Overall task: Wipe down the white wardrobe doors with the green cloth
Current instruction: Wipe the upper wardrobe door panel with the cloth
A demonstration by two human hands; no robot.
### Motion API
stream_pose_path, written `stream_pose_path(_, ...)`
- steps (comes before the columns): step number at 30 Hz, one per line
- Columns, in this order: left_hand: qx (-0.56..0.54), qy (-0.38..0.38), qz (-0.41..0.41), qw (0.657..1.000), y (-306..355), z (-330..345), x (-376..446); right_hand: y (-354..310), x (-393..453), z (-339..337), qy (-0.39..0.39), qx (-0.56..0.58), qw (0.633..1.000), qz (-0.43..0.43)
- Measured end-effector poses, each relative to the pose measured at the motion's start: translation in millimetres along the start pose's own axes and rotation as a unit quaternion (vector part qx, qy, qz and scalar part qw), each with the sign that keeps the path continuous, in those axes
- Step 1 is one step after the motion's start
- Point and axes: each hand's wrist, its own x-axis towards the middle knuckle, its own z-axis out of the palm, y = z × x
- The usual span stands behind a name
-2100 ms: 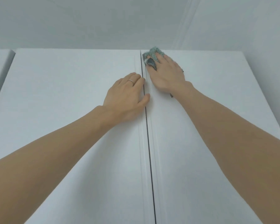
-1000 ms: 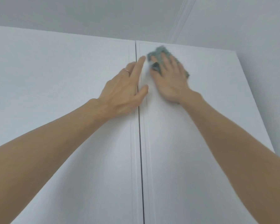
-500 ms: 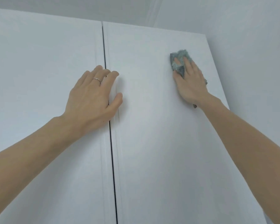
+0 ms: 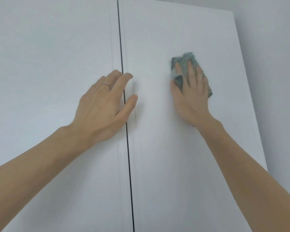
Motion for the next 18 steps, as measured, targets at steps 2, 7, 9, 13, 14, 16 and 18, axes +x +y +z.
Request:
stream_pose_path(2,-0.023,0.002,-0.015,1.000,3.1,-1.4,-11.5,-30.3,-25.6,17.7,-0.024,-0.019,0.995,-0.099)
stream_pose_path(7,-0.039,0.000,-0.027,0.999,15.5,-2.0,-40.1,-62.1,-94.2,42.9,-0.082,-0.055,0.972,-0.214)
stream_pose_path(9,-0.036,-0.011,-0.036,0.999,21.4,0.8,-57.0,-45.6,-113.4,40.1,-0.079,-0.067,0.965,-0.242)
stream_pose_path(13,-0.024,-0.027,-0.043,0.998,35.4,9.5,-90.0,11.5,-125.7,21.6,-0.086,-0.097,0.963,-0.235)
stream_pose_path(14,-0.021,-0.035,-0.041,0.998,37.3,12.5,-96.0,26.7,-126.1,17.1,-0.085,-0.097,0.969,-0.209)
stream_pose_path(16,-0.009,-0.059,-0.030,0.998,41.6,22.3,-104.7,63.4,-127.5,4.7,-0.073,-0.083,0.985,-0.130)
stream_pose_path(18,0.003,-0.067,-0.024,0.997,40.8,29.3,-108.5,96.7,-127.4,-8.1,-0.047,-0.043,0.997,-0.031)
